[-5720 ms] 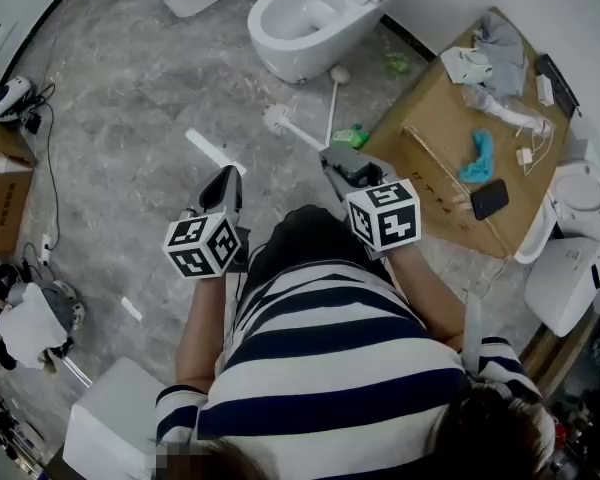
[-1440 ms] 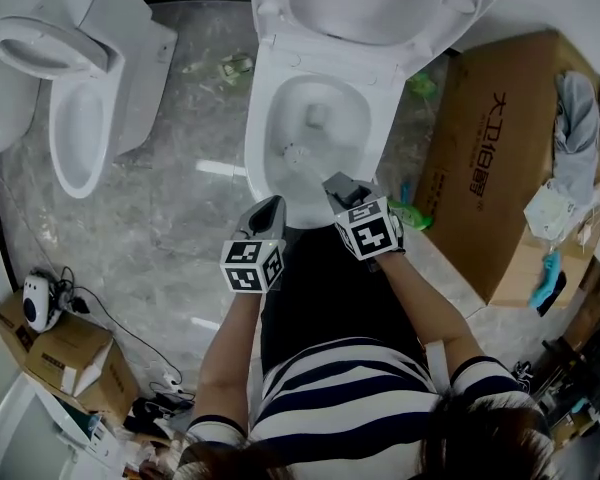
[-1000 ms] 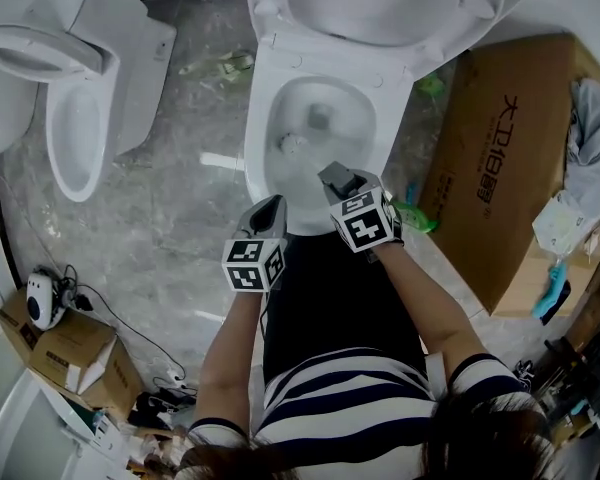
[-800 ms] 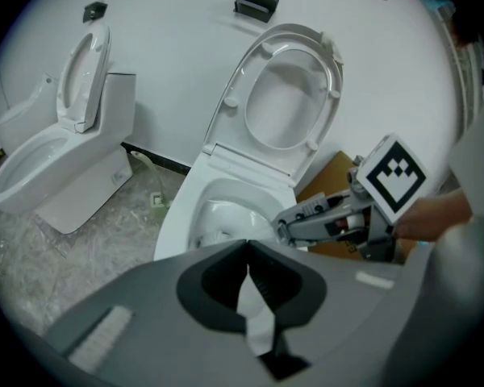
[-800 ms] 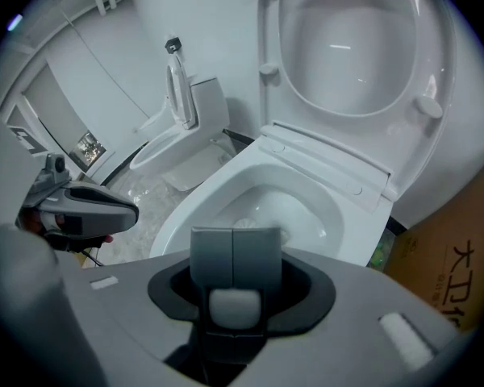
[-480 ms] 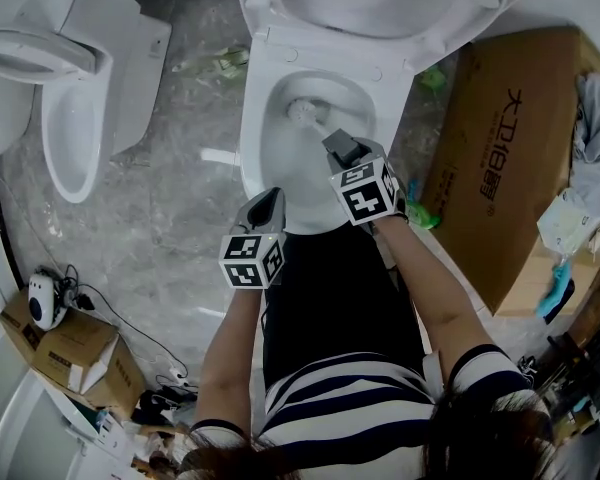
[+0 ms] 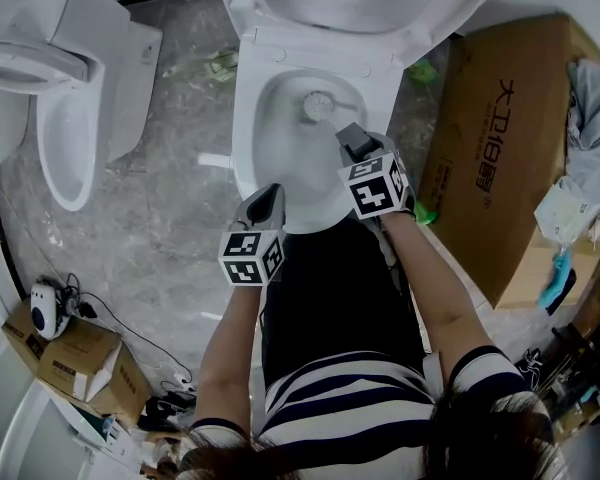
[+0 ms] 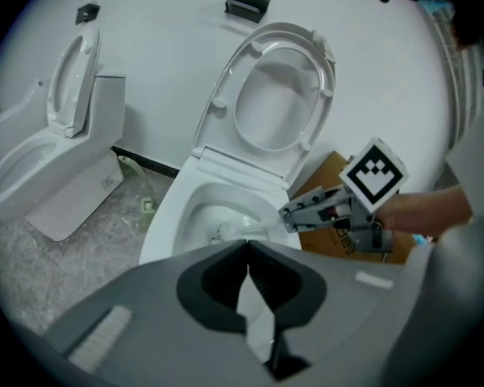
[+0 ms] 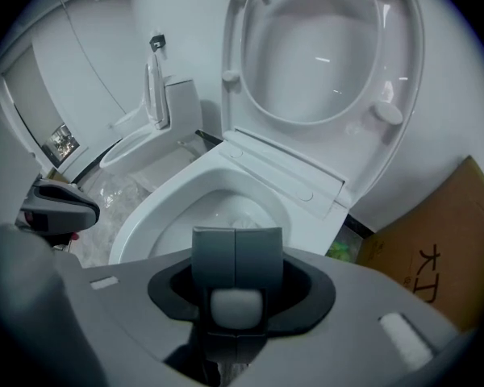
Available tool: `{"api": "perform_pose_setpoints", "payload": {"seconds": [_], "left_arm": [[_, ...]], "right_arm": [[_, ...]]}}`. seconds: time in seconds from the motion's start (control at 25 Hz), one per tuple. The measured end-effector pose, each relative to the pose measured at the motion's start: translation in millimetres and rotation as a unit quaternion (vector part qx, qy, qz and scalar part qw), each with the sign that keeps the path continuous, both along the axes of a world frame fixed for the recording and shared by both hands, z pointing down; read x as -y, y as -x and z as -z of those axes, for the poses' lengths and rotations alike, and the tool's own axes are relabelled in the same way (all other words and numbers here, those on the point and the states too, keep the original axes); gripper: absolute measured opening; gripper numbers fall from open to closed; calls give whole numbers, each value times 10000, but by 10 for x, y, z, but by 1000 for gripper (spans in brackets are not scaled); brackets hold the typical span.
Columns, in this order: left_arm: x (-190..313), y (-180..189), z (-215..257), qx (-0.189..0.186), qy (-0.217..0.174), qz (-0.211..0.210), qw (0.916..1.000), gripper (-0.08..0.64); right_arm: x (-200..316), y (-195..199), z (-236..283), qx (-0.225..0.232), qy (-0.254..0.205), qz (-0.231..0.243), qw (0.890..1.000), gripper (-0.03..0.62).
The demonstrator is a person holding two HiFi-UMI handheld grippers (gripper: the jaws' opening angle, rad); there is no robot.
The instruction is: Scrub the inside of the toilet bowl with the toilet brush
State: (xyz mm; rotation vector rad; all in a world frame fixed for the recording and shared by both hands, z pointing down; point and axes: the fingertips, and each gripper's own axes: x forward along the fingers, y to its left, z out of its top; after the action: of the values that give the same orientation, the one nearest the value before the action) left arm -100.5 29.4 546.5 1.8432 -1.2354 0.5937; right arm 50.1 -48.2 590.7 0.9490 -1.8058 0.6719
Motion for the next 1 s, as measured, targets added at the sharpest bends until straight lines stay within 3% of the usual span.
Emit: {"api": "perform_pose_setpoints", "payload": {"seconds": [0.2,0.52,1.0], "left_arm": [[17,-32,6,-2,-25,-67,10000,0],[-44,-51,22,36,-13,-105,9999,0],[-185,25,-39,56,132,-114,9998,0]], "right_arm": [[-143,-120,16,-249,109,-19,9996,172],[-434,-161,15,-635,299,421,9966,172],[-877,-44,-9,-624,779,804,9918,172]]}}
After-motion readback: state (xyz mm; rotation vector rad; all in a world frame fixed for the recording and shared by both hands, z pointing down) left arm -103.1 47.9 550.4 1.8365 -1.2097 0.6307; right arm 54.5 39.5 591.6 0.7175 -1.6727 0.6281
